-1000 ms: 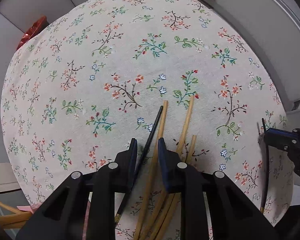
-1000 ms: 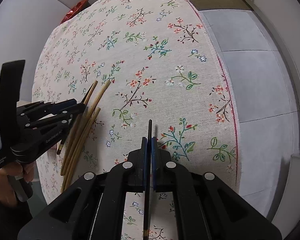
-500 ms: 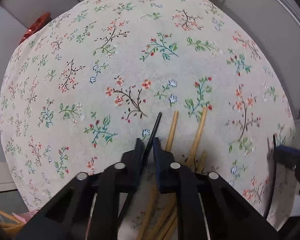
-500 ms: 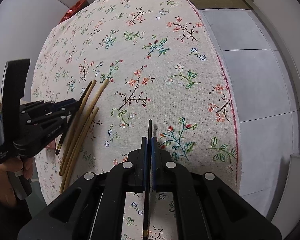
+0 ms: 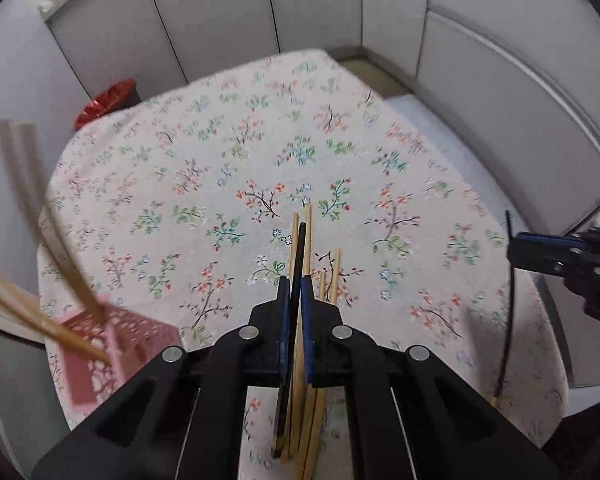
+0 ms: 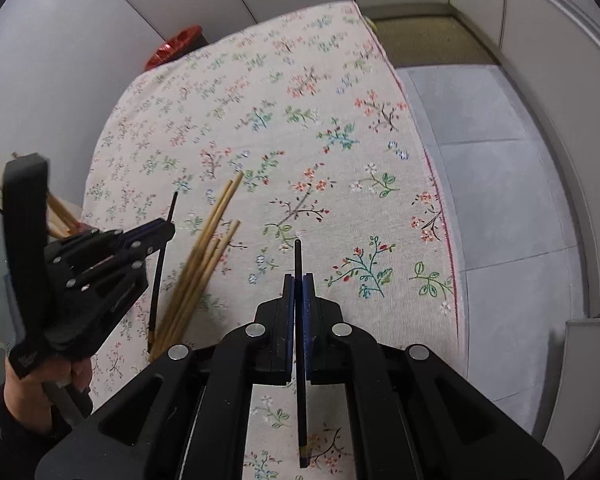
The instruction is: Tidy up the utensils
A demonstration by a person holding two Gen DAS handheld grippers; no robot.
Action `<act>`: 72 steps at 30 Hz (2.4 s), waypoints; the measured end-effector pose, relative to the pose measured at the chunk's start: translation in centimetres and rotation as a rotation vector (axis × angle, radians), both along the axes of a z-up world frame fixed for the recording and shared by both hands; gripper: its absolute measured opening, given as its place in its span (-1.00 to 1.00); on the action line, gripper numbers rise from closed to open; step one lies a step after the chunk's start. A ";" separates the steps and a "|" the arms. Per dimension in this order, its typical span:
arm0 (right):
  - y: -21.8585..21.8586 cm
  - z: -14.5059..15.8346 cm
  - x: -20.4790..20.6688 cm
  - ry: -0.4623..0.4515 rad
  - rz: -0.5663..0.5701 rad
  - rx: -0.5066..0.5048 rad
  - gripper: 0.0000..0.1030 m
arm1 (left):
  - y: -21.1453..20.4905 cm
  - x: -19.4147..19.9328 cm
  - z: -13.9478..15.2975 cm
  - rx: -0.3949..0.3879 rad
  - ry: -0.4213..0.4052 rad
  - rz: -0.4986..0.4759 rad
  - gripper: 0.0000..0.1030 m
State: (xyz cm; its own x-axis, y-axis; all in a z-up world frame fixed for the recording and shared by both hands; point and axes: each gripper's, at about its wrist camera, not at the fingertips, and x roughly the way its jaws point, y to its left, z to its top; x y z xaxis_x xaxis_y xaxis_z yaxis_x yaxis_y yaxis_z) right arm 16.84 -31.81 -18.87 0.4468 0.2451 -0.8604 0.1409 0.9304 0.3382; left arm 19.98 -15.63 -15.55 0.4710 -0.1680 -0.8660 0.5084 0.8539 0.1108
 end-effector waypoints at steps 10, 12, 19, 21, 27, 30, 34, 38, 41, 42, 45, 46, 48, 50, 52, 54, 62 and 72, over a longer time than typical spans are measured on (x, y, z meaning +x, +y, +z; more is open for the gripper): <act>4.8 5.8 -3.9 -0.188 0.059 -0.136 -0.95 | 6.7 -5.6 6.4 -0.174 -0.173 0.042 -0.92; 5.7 6.5 -4.4 -0.221 0.070 -0.170 -0.95 | 7.9 -6.0 7.5 -0.217 -0.195 0.055 -0.92; 8.2 10.4 -4.9 -0.348 0.081 -0.194 -0.96 | 12.6 -8.0 13.3 -0.351 -0.347 0.096 -0.91; 9.1 11.8 -4.9 -0.392 0.081 -0.177 -0.96 | 13.7 -8.1 14.3 -0.369 -0.388 0.118 -0.92; 11.8 15.3 -4.7 -0.503 0.103 -0.126 -0.96 | 16.2 -7.4 15.9 -0.376 -0.493 0.196 -0.91; 13.0 16.5 -4.6 -0.536 0.119 -0.093 -0.96 | 17.1 -5.6 14.9 -0.374 -0.475 0.245 -0.91; 14.8 17.3 -4.2 -0.566 0.140 -0.064 -0.96 | 17.7 -4.2 13.8 -0.370 -0.465 0.272 -0.91; 16.3 17.2 -3.5 -0.562 0.153 -0.034 -0.96 | 17.9 -3.7 12.6 -0.353 -0.461 0.272 -0.91; 17.2 17.2 -3.0 -0.567 0.157 -0.009 -0.96 | 18.0 -3.1 11.7 -0.343 -0.446 0.282 -0.91; 17.5 17.1 -2.9 -0.573 0.157 -0.004 -0.96 | 18.2 -2.8 11.4 -0.344 -0.435 0.291 -0.91; 18.1 17.0 -2.3 -0.583 0.157 0.019 -0.97 | 18.7 -2.1 10.4 -0.349 -0.411 0.314 -0.91; 18.4 16.9 -2.1 -0.586 0.156 0.026 -0.97 | 19.0 -1.8 10.2 -0.354 -0.398 0.319 -0.91; 18.7 16.6 -1.7 -0.589 0.156 0.039 -0.97 | 19.3 -1.3 9.6 -0.364 -0.375 0.326 -0.91; 18.9 16.2 -1.2 -0.584 0.156 0.055 -0.97 | 19.2 -1.0 9.1 -0.355 -0.366 0.325 -0.91; 19.2 15.7 -0.7 -0.573 0.158 0.058 -0.97 | 18.9 -0.8 8.7 -0.338 -0.362 0.322 -0.91; 19.3 15.2 -0.1 -0.560 0.161 0.059 -0.96 | 18.9 -0.5 8.1 -0.323 -0.357 0.325 -0.91; 19.8 12.3 1.9 -0.471 0.164 0.047 -0.96 | 19.2 -0.1 7.4 -0.335 -0.338 0.342 -0.90; 18.7 12.5 1.6 -0.471 0.151 0.055 -0.57 | 19.1 -1.3 8.8 -0.338 -0.358 0.349 -0.19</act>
State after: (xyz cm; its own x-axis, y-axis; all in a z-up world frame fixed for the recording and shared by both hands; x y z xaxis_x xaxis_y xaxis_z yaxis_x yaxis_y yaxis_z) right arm 18.43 -13.08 -6.34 0.7401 0.3765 -0.5573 -0.1742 0.9077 0.3819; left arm 18.67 3.50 -6.79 0.8000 -0.1893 -0.5693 0.1730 0.9814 -0.0832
